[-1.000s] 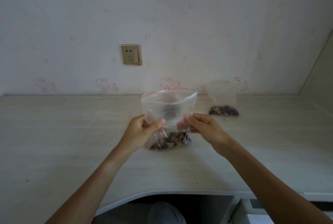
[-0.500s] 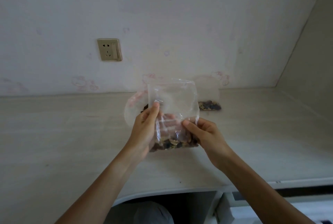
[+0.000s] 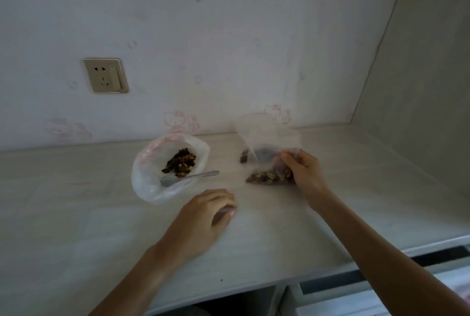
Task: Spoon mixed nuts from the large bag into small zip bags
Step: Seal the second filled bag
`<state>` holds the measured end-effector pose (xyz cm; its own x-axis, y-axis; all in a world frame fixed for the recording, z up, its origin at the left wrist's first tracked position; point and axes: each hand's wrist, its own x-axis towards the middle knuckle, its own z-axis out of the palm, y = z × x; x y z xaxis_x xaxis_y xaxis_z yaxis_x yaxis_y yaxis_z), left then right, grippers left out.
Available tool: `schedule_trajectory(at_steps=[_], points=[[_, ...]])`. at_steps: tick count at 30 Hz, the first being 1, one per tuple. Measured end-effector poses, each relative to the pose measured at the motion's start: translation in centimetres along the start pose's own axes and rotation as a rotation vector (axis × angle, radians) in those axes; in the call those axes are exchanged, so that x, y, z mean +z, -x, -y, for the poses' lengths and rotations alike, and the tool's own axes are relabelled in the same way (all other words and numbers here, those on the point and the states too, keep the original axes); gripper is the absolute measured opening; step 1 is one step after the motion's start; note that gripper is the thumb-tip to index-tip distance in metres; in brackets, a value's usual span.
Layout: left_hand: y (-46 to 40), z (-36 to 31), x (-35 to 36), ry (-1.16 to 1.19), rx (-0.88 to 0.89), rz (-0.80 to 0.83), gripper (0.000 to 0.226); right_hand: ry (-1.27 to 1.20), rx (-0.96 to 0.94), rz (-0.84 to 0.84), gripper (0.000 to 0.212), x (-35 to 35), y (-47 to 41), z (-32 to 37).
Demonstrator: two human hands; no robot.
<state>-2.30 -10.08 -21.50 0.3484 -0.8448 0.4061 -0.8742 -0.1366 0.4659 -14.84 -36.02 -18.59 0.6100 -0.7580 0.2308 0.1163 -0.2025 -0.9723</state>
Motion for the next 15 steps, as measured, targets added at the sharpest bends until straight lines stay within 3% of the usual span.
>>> schedule_trajectory(at_steps=[4, 9, 15], points=[[-0.2, 0.1, 0.1, -0.021, -0.004, -0.023, 0.025, -0.019, 0.018, -0.029, 0.014, 1.6, -2.4, -1.1], [-0.2, 0.4, 0.4, -0.027, -0.016, -0.027, 0.025, 0.08, 0.006, -0.134, 0.017, 3.5, -5.5, -1.8], [-0.3, 0.5, 0.4, -0.027, -0.015, -0.022, 0.025, 0.106, 0.058, -0.131, 0.013, 4.0, -7.6, -1.9]])
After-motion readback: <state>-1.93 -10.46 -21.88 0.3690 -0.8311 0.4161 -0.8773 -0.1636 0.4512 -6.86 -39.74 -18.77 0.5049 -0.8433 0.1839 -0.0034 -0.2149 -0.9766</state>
